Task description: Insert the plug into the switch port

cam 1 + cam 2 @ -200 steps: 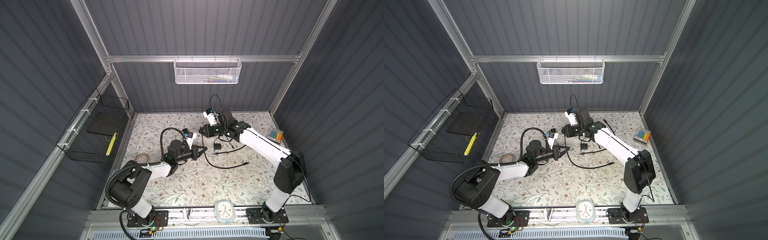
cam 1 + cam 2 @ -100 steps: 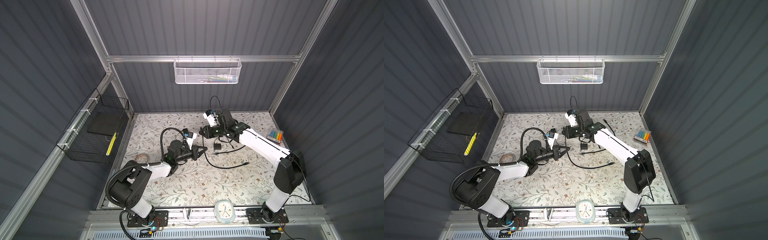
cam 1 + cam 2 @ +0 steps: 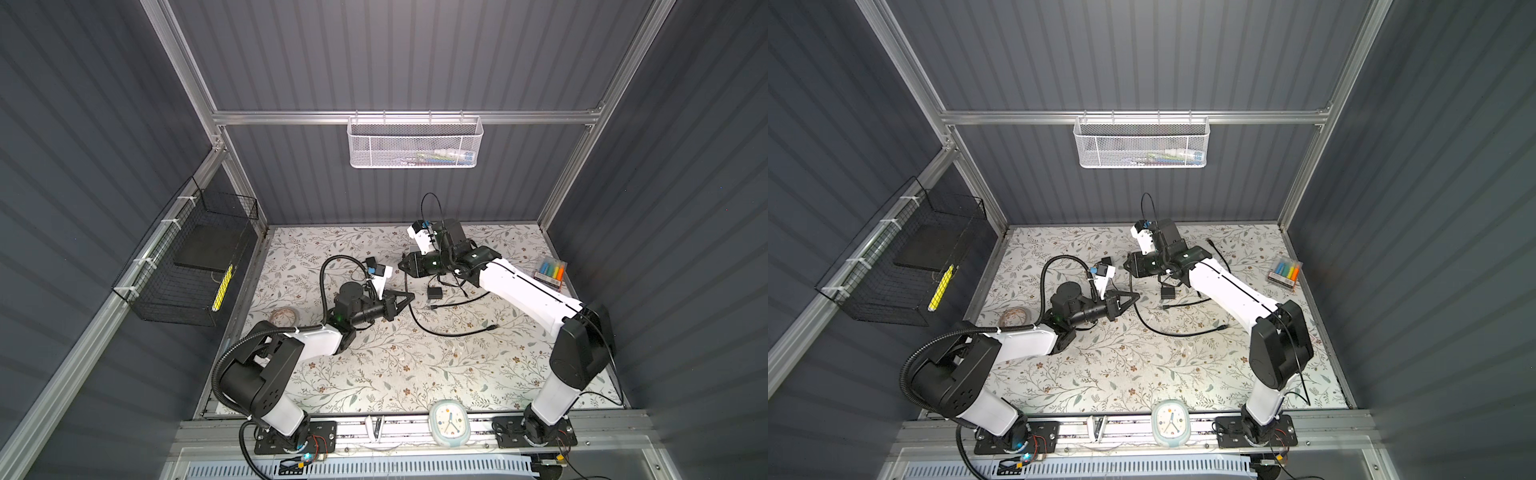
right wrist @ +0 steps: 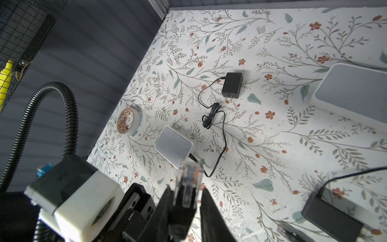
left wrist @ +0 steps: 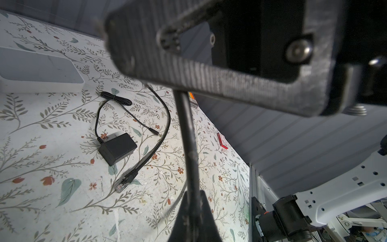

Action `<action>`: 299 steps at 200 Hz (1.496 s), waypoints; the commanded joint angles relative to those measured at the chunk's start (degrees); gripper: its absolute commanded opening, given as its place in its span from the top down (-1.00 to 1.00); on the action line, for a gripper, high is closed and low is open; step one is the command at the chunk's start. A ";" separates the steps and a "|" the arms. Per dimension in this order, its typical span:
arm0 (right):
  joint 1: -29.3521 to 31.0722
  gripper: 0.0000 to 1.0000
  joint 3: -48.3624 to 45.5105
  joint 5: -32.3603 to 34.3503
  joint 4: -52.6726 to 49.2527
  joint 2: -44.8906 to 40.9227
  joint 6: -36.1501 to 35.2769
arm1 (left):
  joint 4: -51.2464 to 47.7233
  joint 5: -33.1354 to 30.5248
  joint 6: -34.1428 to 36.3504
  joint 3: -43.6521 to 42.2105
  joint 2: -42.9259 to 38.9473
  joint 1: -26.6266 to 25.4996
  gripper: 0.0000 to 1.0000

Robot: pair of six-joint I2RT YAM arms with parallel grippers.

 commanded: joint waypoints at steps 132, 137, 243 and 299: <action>0.05 0.45 -0.63 0.41 2.72 -1.60 0.91 | 3.98 0.59 -1.41 -0.71 1.28 0.30 1.00; 0.06 0.46 -0.50 0.28 2.64 -1.49 0.84 | 4.07 0.60 -1.41 -0.66 1.28 0.29 1.00; 0.10 0.59 -0.13 -0.98 3.02 0.16 1.69 | 3.90 0.79 -1.35 -0.70 1.02 0.29 1.00; 0.12 0.78 -0.06 -0.61 2.68 -0.67 1.42 | 4.29 0.24 -1.58 -1.10 1.37 0.37 1.00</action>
